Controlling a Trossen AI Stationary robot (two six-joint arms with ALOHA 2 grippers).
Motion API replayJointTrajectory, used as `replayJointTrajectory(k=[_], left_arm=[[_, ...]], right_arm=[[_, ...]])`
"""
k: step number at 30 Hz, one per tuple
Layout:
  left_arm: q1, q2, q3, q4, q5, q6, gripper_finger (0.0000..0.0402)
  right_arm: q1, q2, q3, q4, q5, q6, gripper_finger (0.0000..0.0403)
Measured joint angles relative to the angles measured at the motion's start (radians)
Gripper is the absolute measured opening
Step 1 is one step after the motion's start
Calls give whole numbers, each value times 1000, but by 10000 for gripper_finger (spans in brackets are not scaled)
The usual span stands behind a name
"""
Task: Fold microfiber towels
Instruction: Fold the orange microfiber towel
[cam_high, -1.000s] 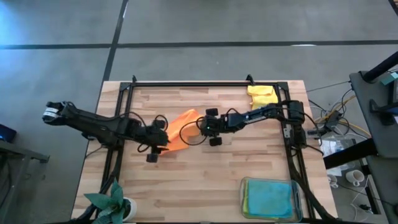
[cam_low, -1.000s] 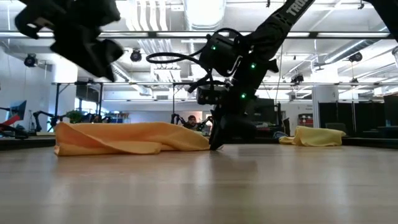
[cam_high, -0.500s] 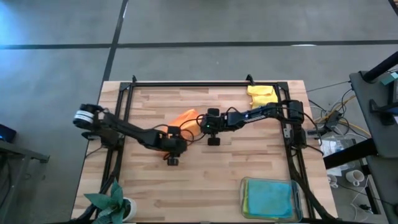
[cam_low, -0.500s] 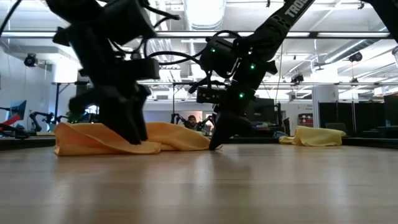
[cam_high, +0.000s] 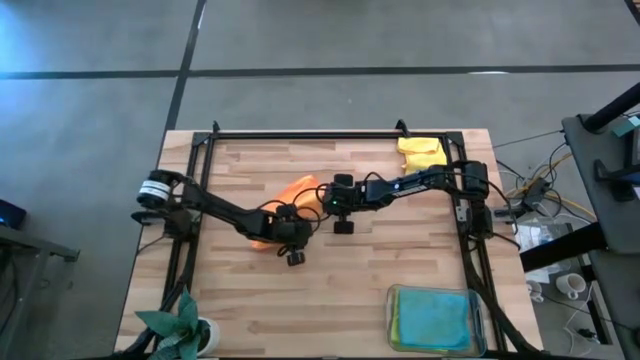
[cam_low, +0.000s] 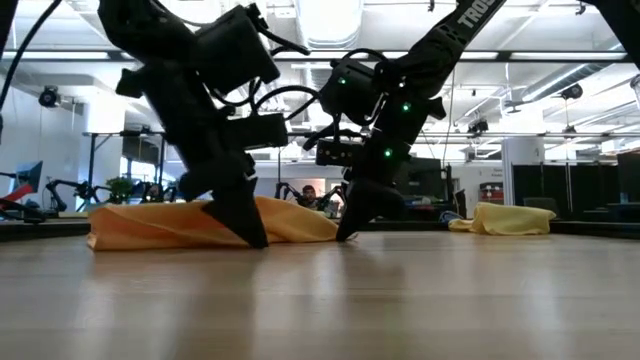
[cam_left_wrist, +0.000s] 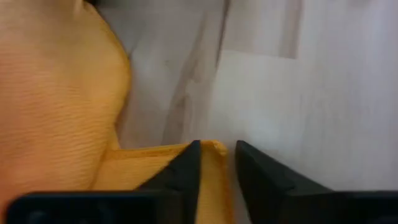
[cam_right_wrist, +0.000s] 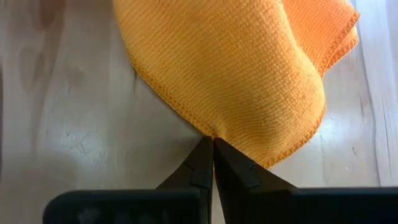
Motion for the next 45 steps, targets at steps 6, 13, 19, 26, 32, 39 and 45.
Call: replayJointTrajectory(k=[6,13,19,26,32,39,45], left_arm=[[6,52,-1,-17,-12,-25,6],[-13,-143,-16,-186,1,-16,0],[-28,-427,-9,-300,-72,110,0],[-104,-719,-5,-296,2,234,0],[-179,-889,13,-296,31,232,0],[-222,-933,168,-294,71,318,0],[-226,-896,354,-297,80,425,0]], right_arm=[[20,-16,0,-44,4,-7,9],[95,-169,-3,-259,-8,-12,9],[170,-345,-1,-289,1,9,8],[202,-504,-1,-307,7,87,8],[296,-617,49,-325,7,105,8],[393,-692,202,-326,8,112,8],[425,-697,379,-352,7,97,8]])
